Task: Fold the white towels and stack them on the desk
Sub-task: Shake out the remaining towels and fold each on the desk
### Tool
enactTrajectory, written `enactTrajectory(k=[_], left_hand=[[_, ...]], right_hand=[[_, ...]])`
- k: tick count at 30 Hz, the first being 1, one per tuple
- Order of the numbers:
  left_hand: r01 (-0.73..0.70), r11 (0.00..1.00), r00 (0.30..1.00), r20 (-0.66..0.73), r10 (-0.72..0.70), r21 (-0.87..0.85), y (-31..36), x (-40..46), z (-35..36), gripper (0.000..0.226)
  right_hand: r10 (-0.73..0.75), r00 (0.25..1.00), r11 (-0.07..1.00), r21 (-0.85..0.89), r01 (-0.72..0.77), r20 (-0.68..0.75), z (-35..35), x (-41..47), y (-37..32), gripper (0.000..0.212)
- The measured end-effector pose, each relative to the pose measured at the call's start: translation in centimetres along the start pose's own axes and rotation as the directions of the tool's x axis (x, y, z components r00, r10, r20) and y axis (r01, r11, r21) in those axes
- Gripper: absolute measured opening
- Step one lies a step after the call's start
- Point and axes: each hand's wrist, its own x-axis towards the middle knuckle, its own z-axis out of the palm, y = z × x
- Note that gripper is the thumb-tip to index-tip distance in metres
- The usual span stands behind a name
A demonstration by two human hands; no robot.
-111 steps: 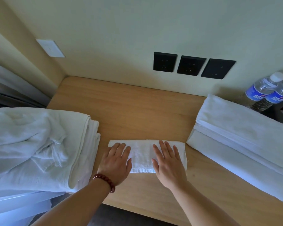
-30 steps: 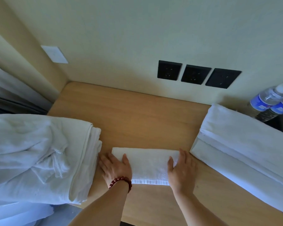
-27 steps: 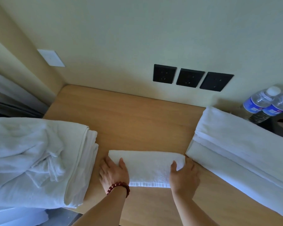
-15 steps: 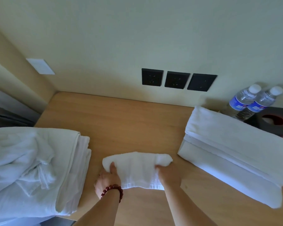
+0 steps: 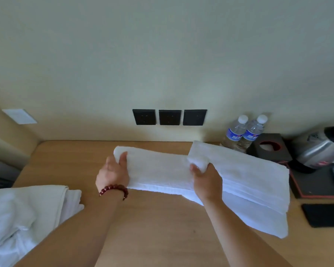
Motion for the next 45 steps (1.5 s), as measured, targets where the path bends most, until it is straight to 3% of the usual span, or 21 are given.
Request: enactTrajectory(k=[6,14,24,31,37,41,45], left_hand=[[-0.182,0.973,0.980,0.052,0.190,-0.140,10.0,-2.2,1.6,0.063],[-0.234,0.952,0.936,0.220,0.275,-0.198,18.1,-6.2,7.3,0.054],[-0.222,0.974,0.905,0.361,0.226,-0.052,20.4,-9.1,12.3,0.054],[-0.256,0.967,0.909,0.339,0.243,-0.006,19.6,-8.6,13.8,0.045],[-0.276,0.961,0.920,0.296,0.255,0.030,18.4,-7.1,14.0,0.038],[-0.382,0.924,0.913,0.156,0.376,0.008,18.1,-7.5,12.9,0.039],[-0.490,0.866,0.871,0.084,0.484,0.098,17.6,-7.8,10.4,0.034]], right_hand=[[0.026,0.985,0.994,0.108,-0.007,-0.173,-9.3,5.6,0.7,0.040],[0.144,0.961,0.984,-0.071,-0.165,-0.237,-17.7,10.6,5.6,0.058],[0.188,0.938,0.920,-0.281,-0.272,-0.292,-19.7,10.5,10.6,0.050],[0.144,0.928,0.910,-0.322,-0.260,-0.342,-18.1,10.2,12.3,0.047],[0.248,0.903,0.869,-0.330,-0.368,-0.351,-18.1,9.7,14.4,0.059],[0.072,0.876,0.843,-0.441,-0.308,-0.476,-17.7,8.6,14.7,0.057],[-0.253,0.849,0.818,-0.571,-0.069,-0.464,-16.9,8.8,13.5,0.049]])
